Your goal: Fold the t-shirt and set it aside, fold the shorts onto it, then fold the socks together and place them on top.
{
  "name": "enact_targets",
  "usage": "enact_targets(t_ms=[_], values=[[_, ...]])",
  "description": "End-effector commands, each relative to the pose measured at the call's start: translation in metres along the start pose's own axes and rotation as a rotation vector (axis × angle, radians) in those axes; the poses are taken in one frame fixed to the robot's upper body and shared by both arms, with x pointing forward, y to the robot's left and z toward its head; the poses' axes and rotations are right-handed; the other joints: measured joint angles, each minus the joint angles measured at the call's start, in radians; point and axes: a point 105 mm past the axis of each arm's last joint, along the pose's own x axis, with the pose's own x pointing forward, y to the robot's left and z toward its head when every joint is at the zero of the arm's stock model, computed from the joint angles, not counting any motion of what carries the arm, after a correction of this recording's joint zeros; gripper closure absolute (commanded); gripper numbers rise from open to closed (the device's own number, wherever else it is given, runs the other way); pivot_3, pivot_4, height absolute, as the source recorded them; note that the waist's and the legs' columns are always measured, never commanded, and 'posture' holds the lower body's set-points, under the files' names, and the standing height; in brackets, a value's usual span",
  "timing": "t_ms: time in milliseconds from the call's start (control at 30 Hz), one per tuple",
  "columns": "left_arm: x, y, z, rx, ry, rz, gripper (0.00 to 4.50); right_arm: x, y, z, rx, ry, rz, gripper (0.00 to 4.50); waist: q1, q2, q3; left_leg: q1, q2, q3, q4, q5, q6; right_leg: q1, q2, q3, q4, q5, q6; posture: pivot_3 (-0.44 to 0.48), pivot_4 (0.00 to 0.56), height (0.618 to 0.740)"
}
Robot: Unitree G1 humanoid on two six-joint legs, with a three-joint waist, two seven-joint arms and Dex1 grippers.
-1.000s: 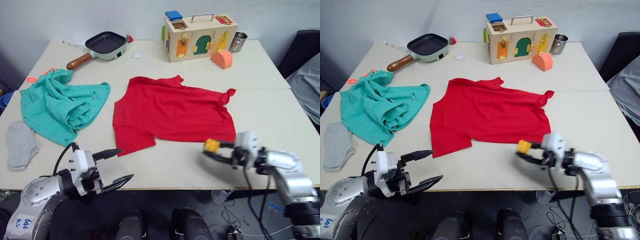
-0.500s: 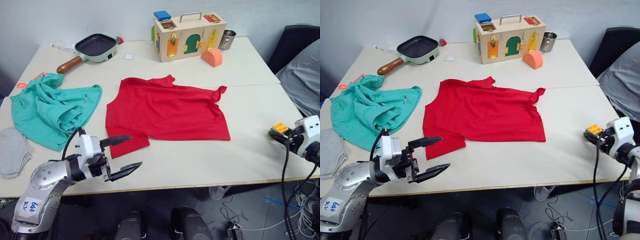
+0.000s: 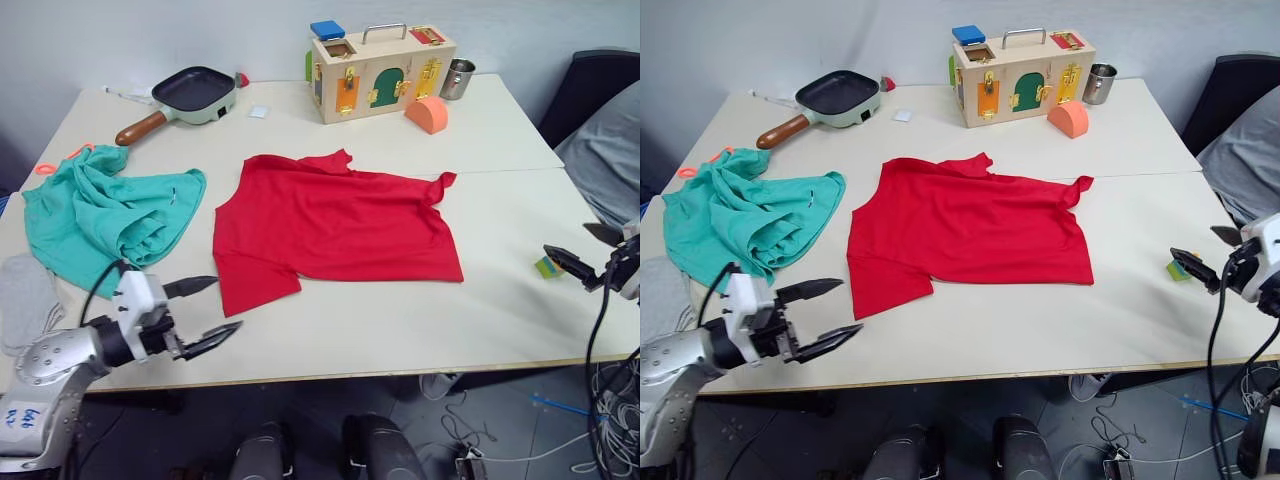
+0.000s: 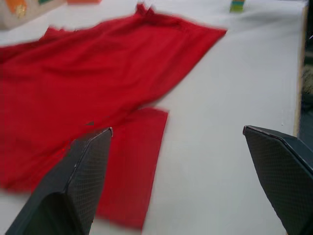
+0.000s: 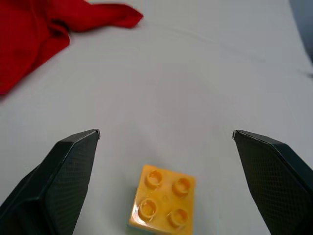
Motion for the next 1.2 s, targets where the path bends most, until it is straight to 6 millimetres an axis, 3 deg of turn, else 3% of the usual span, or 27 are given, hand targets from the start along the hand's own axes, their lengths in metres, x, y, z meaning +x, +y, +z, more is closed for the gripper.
enact_targets(t_ms=[33,133,267,433,633,800,1100,1167,1200], values=[[-0.019,0.016,-0.012,0.073,0.118,0.058,0.0,0.008,0.048,0.029,-0.239,-0.057,0.291,0.03,0.001,0.0,0.0,0.0,0.0,0.0,-0.001,-0.001,0.002,0.0,0.0,0.0,0.0,0.0,0.0,0.0,0.15,0.74],[-0.018,0.022,-0.026,0.12,0.197,0.067,0.0,0.01,0.091,0.015,-0.351,0.002,0.511,0.03,0.007,0.0,0.0,0.002,0.0,0.0,-0.005,-0.002,0.003,0.0,0.0,0.0,-0.001,0.0,0.0,0.0,0.15,0.74],[0.005,0.024,-0.042,0.144,0.25,0.023,0.0,0.029,0.112,-0.002,-0.231,-0.001,0.508,0.03,0.013,0.0,0.0,0.001,-0.001,0.0,-0.004,-0.001,0.002,0.0,-0.001,0.0,-0.001,0.0,0.0,0.0,0.15,0.74],[0.031,0.024,-0.053,0.142,0.265,-0.039,0.0,0.048,0.118,-0.024,-0.254,0.096,0.496,0.03,0.009,0.0,0.0,0.0,-0.002,0.001,-0.004,0.0,0.0,-0.002,-0.003,0.0,0.0,0.001,0.0,0.0,0.15,0.74],[0.049,0.028,-0.063,0.133,0.325,-0.083,0.0,0.073,0.117,-0.028,-0.254,0.126,0.451,0.03,0.006,-0.001,-0.001,0.004,-0.002,0.001,-0.001,0.0,0.0,0.002,-0.003,0.0,0.002,0.001,0.0,0.0,0.15,0.74],[0.061,0.028,-0.068,0.136,0.364,-0.112,1.13,0.086,0.123,-0.027,-0.28,0.122,0.481,1.21,0.009,-0.001,-0.004,0.005,-0.002,0.001,-0.001,0.002,0.002,0.003,-0.003,0.0,0.002,0.003,0.0,0.0,0.15,0.74],[0.062,0.027,-0.068,0.125,0.362,-0.125,3.86,0.089,0.125,-0.029,-0.289,0.114,0.501,4.32,0.009,-0.001,-0.006,0.006,-0.002,0.0,-0.001,0.005,0.0,0.004,-0.004,0.0,0.004,0.004,0.0,0.0,0.15,0.74],[0.062,0.027,-0.068,0.125,0.362,-0.125,4.47,0.089,0.124,-0.029,-0.29,0.113,0.502,4.5,0.009,-0.001,-0.006,0.006,-0.002,0.0,-0.001,0.005,0.0,0.004,-0.004,0.0,0.004,0.004,0.0,0.0,0.15,0.74],[0.062,0.027,-0.068,0.125,0.362,-0.125,4.47,0.089,0.124,-0.029,-0.29,0.113,0.502,4.5,0.008,-0.001,-0.006,0.006,-0.002,0.0,-0.001,0.005,0.0,0.003,-0.004,0.0,0.004,0.004,0.0,0.0,0.15,0.74]])
